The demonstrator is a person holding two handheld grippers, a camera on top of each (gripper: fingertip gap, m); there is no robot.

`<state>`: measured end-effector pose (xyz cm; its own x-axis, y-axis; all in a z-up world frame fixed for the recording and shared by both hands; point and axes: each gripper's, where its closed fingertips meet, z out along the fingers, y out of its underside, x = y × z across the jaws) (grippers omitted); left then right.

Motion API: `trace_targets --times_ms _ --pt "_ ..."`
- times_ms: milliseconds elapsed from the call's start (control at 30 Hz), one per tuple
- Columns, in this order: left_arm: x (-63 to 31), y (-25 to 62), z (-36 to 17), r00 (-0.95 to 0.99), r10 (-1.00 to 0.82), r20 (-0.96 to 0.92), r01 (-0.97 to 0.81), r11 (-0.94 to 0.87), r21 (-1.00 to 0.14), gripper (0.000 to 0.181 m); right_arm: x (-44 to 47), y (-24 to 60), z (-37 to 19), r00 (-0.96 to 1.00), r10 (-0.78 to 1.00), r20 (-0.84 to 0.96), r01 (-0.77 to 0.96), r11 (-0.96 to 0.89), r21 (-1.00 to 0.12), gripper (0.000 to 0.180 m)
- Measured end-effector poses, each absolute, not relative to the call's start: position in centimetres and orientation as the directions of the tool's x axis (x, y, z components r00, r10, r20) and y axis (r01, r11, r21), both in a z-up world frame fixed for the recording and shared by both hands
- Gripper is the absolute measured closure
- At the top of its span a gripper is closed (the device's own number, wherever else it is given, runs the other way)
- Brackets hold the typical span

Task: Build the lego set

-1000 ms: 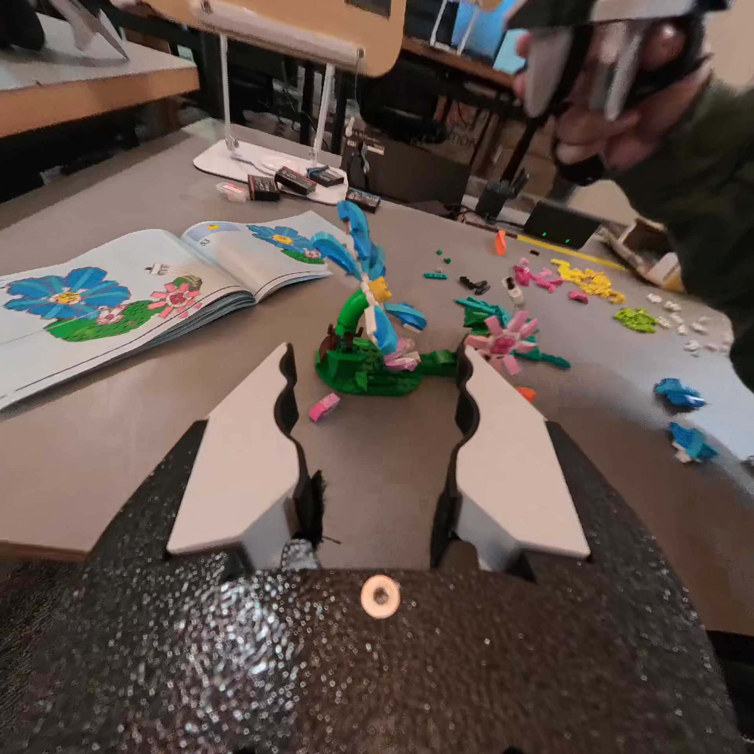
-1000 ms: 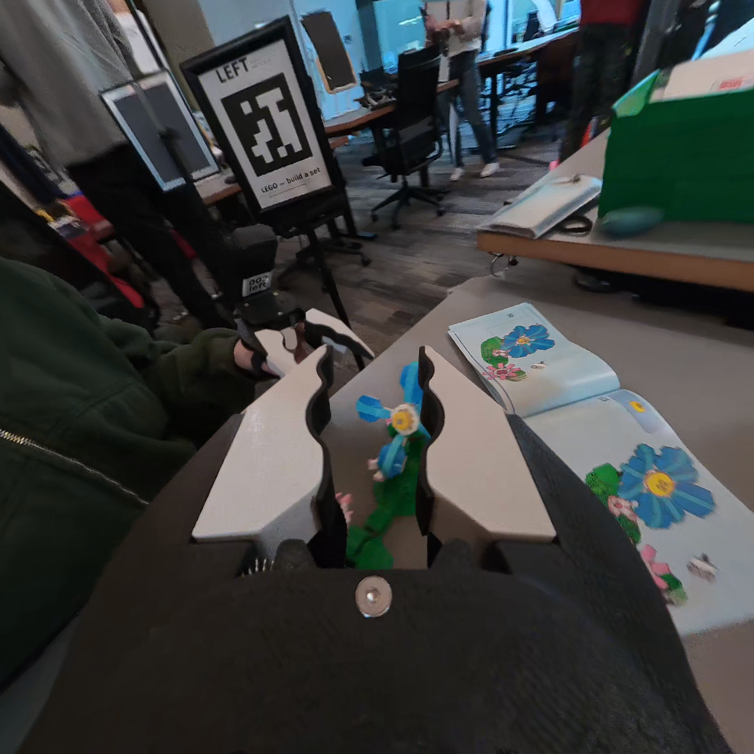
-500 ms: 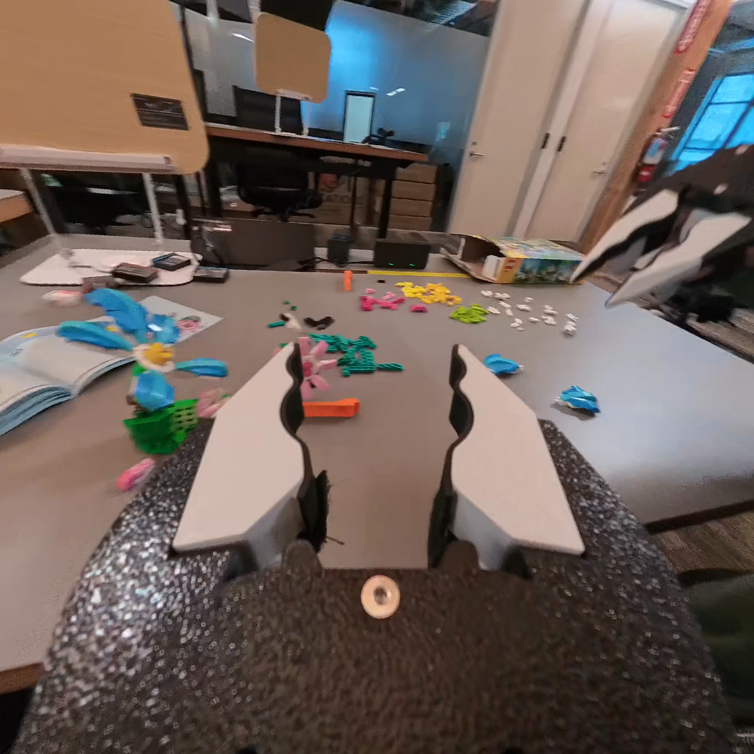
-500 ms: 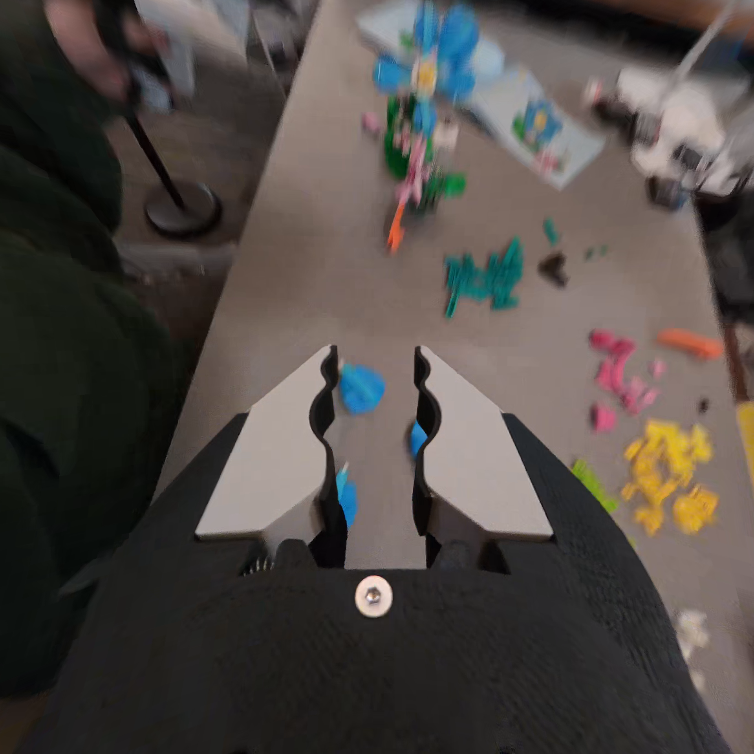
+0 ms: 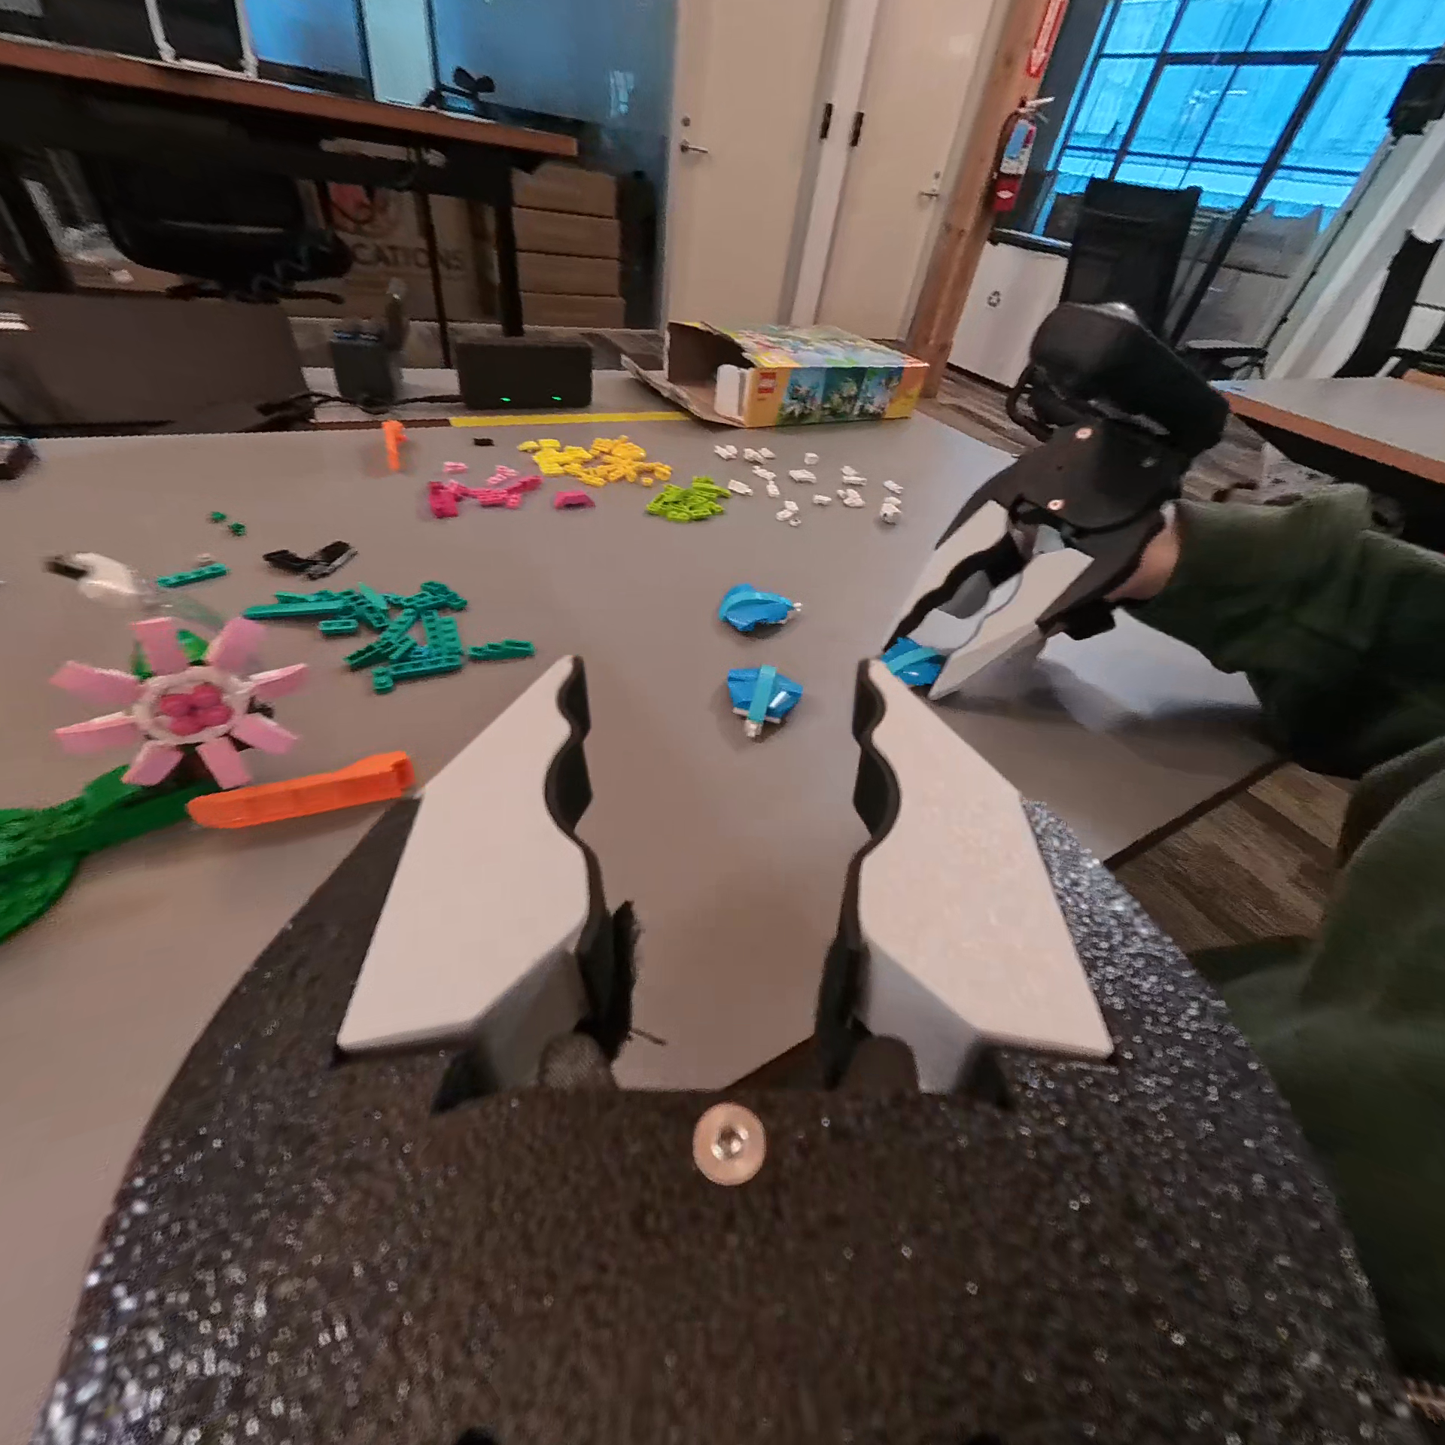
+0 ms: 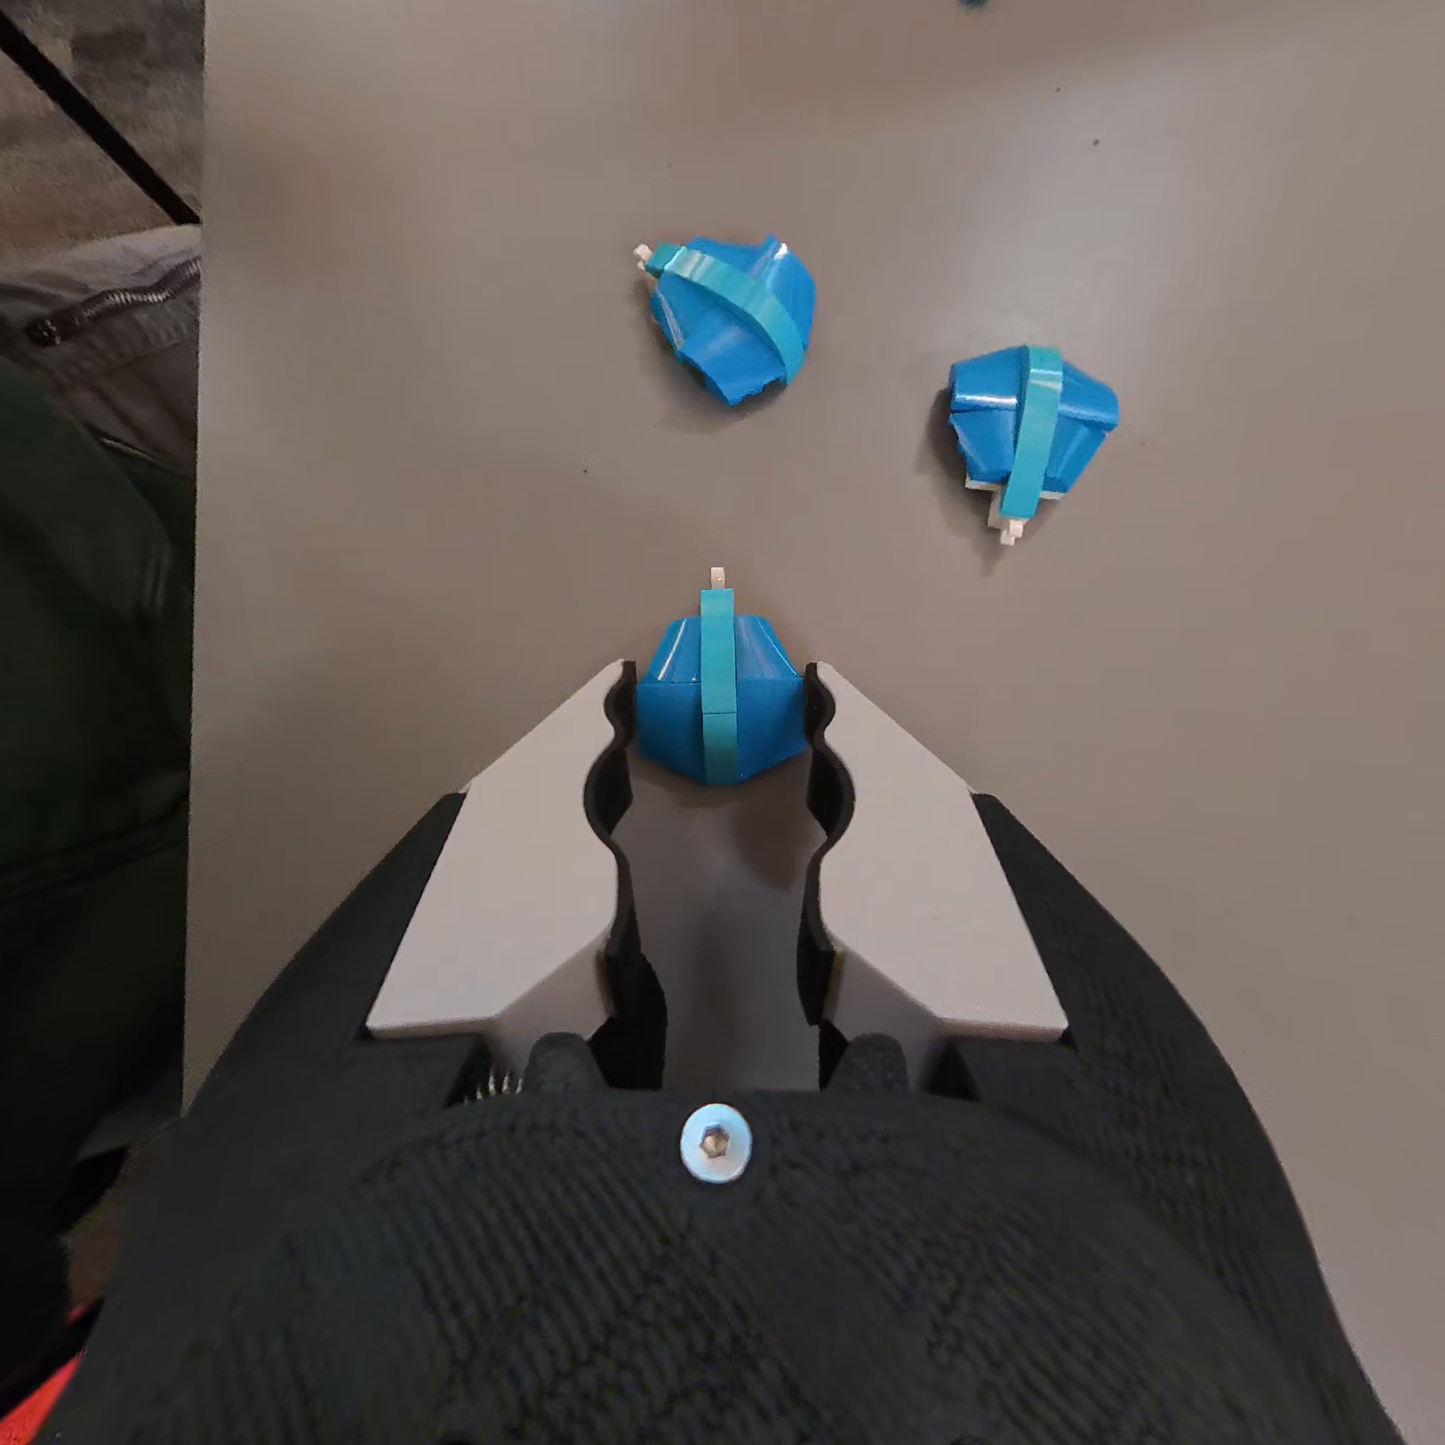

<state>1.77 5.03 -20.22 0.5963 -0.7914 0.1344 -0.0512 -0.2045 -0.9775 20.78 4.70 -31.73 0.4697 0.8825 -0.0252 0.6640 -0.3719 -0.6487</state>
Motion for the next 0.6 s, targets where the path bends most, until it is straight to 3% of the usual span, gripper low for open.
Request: trace_targets --times_ms 100,233,433,500,567,600 --pt "4.3 4.8 -21.2 0.516 -0.835 0.190 -0.054 -0.253 -0.966 0.117 18.9 5.3 -29.9 0.400 0.912 0.090 0.674 -0.226 -0.704 0.138" --pt "7.4 5.3 -21.5 0.409 -0.855 0.320 0.008 -0.347 -0.938 0.115 13.4 6.5 -24.1 0.306 0.864 0.399 0.609 0.145 -0.780 0.139" --pt "7.9 6.8 -19.6 0.309 -0.837 0.452 0.180 -0.416 -0.891 0.131 6.6 6.4 -19.1 0.178 0.684 0.707 0.529 0.540 -0.655 0.138" --pt "7.2 7.1 -19.0 0.287 -0.835 0.470 0.227 -0.417 -0.880 0.143 5.4 6.7 -18.6 0.148 0.640 0.754 0.526 0.594 -0.608 0.138" --pt "6.4 7.0 -18.1 0.243 -0.851 0.465 0.272 -0.400 -0.875 0.167 4.5 7.1 -18.4 0.123 0.611 0.782 0.527 0.628 -0.573 0.138" --pt "6.0 7.2 -18.1 0.256 -0.851 0.459 0.275 -0.391 -0.879 0.167 4.0 7.3 -18.3 0.111 0.598 0.794 0.526 0.643 -0.557 0.138"
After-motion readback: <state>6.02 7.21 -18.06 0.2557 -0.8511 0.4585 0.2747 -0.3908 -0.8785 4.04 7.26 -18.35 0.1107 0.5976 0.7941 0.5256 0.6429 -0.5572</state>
